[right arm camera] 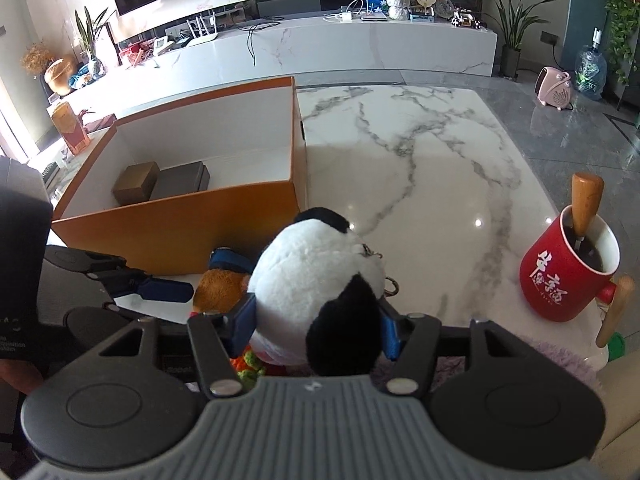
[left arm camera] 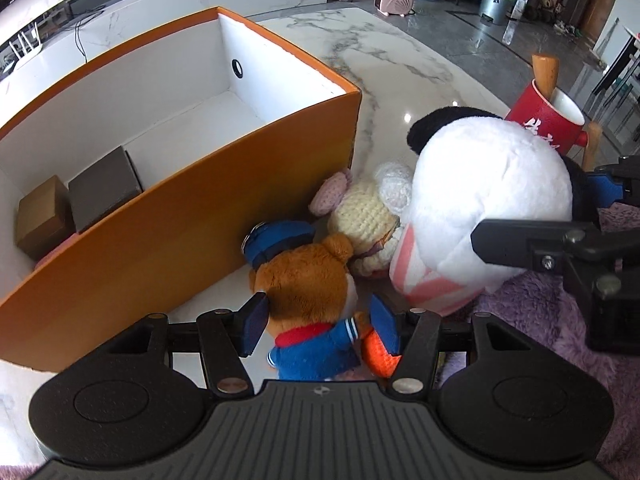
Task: Organize objects
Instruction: 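Grasp the brown bear plush with the left tool while the right tool grasps the panda plush, then lift and carry the bear and panda plushes over the orange box with both tools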
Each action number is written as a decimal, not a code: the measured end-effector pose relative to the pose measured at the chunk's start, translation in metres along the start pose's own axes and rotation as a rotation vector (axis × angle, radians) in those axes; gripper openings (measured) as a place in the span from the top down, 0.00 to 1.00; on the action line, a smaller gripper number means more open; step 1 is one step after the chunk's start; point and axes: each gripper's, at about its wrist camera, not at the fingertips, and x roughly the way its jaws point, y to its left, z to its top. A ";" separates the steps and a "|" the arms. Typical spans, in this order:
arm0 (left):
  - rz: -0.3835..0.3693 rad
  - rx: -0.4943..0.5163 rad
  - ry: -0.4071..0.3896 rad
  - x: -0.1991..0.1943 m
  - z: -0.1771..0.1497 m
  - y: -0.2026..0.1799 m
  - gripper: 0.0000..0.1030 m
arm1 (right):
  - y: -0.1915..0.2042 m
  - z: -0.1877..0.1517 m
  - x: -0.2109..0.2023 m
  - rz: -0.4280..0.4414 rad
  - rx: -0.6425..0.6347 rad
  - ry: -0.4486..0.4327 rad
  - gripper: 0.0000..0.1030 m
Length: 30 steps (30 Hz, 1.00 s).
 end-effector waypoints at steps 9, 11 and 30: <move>0.046 -0.005 0.023 0.008 -0.002 -0.001 0.39 | -0.003 -0.002 0.006 0.013 0.023 0.022 0.39; 0.049 -0.015 0.029 0.009 -0.002 0.000 0.40 | -0.002 -0.002 0.006 0.010 0.026 0.020 0.39; -0.031 -0.158 -0.088 -0.058 -0.019 0.024 0.56 | 0.006 0.000 -0.013 0.035 -0.006 -0.030 0.39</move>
